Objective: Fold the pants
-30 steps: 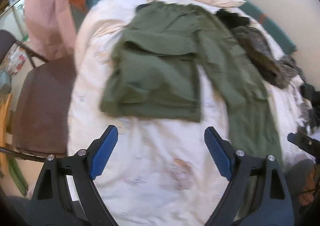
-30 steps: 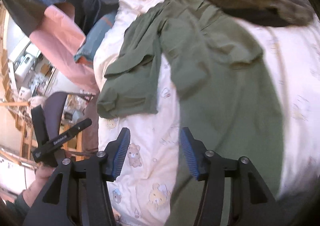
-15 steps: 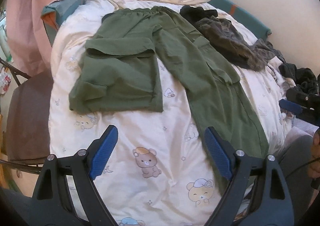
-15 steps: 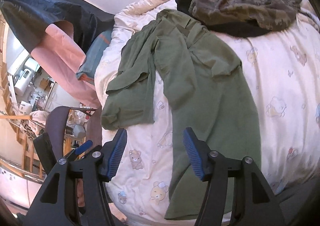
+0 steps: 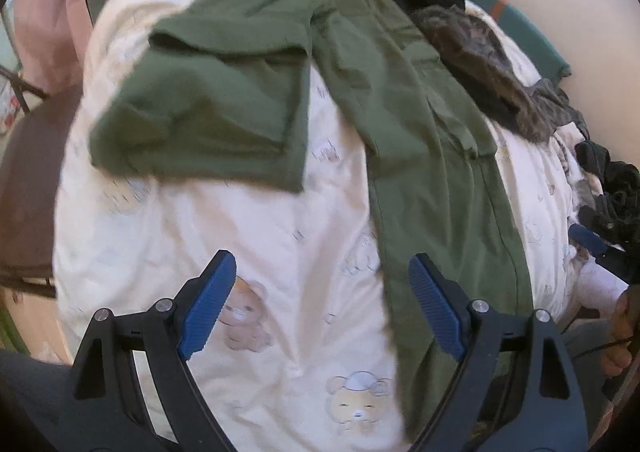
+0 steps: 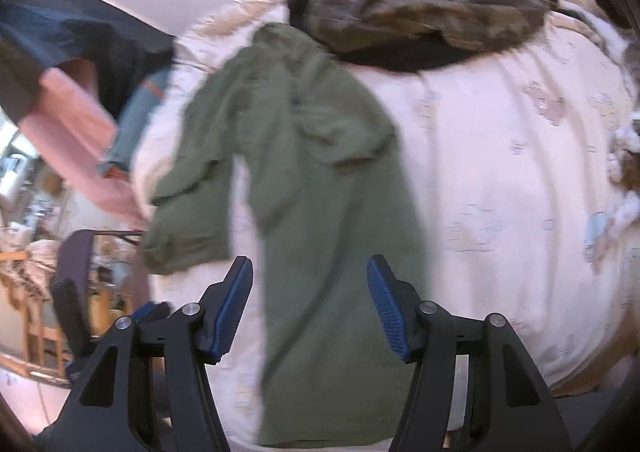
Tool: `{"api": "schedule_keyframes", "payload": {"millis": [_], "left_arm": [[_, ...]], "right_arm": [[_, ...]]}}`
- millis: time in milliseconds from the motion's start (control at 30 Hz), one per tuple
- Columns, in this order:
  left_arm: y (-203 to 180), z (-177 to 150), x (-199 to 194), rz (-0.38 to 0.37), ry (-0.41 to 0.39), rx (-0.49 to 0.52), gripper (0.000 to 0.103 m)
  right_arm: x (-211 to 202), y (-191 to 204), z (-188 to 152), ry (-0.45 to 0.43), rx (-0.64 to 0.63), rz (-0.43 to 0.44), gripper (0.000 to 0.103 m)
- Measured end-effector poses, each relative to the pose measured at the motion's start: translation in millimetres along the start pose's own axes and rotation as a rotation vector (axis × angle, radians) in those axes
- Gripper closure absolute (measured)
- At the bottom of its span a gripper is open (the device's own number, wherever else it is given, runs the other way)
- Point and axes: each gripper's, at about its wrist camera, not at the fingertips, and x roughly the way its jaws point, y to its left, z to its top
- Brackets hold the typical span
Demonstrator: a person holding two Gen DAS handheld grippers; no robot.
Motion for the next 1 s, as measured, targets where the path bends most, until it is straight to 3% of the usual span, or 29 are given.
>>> {"api": "schedule_keyframes", "payload": {"millis": [267, 400, 433, 500, 567, 667, 767, 833, 933, 1000], "left_arm": [[-22.4, -22.1, 36.3, 0.020, 0.082, -0.019, 0.018], [-30.8, -28.8, 56.4, -0.029, 0.145, -0.014, 0.020], [-32.7, -30.4, 63.0, -0.032, 0.164, -0.009, 0.022], [-35.5, -34.4, 75.5, -0.054, 0.190, -0.012, 0.030], [-38.9, -38.3, 86.7, -0.088, 0.221, -0.017, 0.030], [-41.5, -41.8, 92.5, -0.083, 0.230, -0.008, 0.031], [-42.0, -42.1, 93.5, -0.085, 0.238, -0.001, 0.031], [-38.8, -40.1, 92.9, -0.092, 0.241, -0.009, 0.030], [-29.2, -38.3, 89.6, -0.101, 0.241, -0.028, 0.029], [-25.8, -37.6, 89.5, -0.104, 0.243, -0.036, 0.029]], "right_arm": [[38.6, -40.3, 16.5, 0.174, 0.007, -0.159, 0.041], [57.1, -44.6, 16.4, 0.277, -0.042, -0.217, 0.043], [63.0, -45.3, 15.1, 0.309, -0.047, -0.214, 0.046], [68.8, -46.5, 9.4, 0.349, -0.053, -0.212, 0.061], [71.7, -47.6, 0.9, 0.381, -0.050, -0.204, 0.060], [71.2, -42.2, -8.5, 0.414, -0.070, -0.188, 0.068], [75.4, -31.6, -18.4, 0.482, -0.126, -0.164, 0.102], [68.4, -21.0, -22.1, 0.486, -0.192, -0.175, 0.103], [42.0, -17.9, -12.9, 0.413, -0.232, -0.200, 0.103], [29.6, -29.1, -4.9, 0.388, -0.227, -0.258, 0.103]]}}
